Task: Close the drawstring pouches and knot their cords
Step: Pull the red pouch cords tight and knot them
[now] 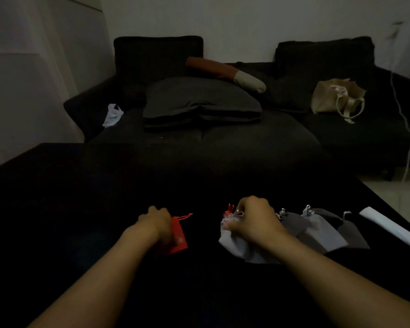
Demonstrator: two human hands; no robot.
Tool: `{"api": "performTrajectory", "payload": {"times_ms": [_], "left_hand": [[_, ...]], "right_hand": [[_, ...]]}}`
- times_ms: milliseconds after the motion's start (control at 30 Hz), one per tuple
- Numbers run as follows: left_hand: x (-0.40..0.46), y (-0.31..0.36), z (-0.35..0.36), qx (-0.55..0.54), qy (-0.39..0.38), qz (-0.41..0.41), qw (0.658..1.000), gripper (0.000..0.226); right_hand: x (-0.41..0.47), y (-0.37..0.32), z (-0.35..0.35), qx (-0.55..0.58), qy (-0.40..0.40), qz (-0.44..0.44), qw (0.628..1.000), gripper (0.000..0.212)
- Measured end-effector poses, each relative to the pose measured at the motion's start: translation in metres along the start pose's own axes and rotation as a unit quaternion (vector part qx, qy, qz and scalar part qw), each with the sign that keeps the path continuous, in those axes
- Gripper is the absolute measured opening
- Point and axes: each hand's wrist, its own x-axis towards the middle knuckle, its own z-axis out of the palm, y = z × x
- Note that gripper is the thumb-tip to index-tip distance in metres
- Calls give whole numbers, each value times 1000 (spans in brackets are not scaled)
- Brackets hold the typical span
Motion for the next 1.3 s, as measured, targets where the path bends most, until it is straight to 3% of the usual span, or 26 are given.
{"api": "performTrajectory", "payload": {"times_ms": [133,267,333,433,500,667,867,1100,1167,1233,1300], "left_hand": [[2,-1,1,-18,15,60,998,31],[-14,13,-9,-97,63,213,970,18],[-31,27,-17,-151,132,313,929,19],[-54,43,-26,-204,185,389,879,15],[-62,51,-27,-226,202,388,871,18],[-65,59,-28,-266,246,370,856,23],[-62,41,-42,-332,166,289,882,30],[-70,49,-43,-411,171,286,848,50],[-71,55,-44,-528,172,267,787,51],[-72,58,-48,-715,97,215,658,52],[-72,57,-52,-829,7,183,529,59]], "right_hand": [[-1,-14,-12,-90,26,-75,993,42],[-2,-20,-8,22,-13,-239,971,66],[-2,-21,-4,138,-33,-242,960,57],[-2,-25,-13,316,-58,-182,929,20],[-3,-24,-21,379,-51,-154,911,13],[-7,-22,-38,379,-11,-167,910,16],[-9,-17,-56,433,21,-116,894,30],[-9,-18,-66,557,-2,-3,830,32],[-7,-16,-67,619,-15,29,785,34],[-6,-16,-70,726,-37,58,685,34],[-7,-19,-71,801,-75,60,591,27]]}}
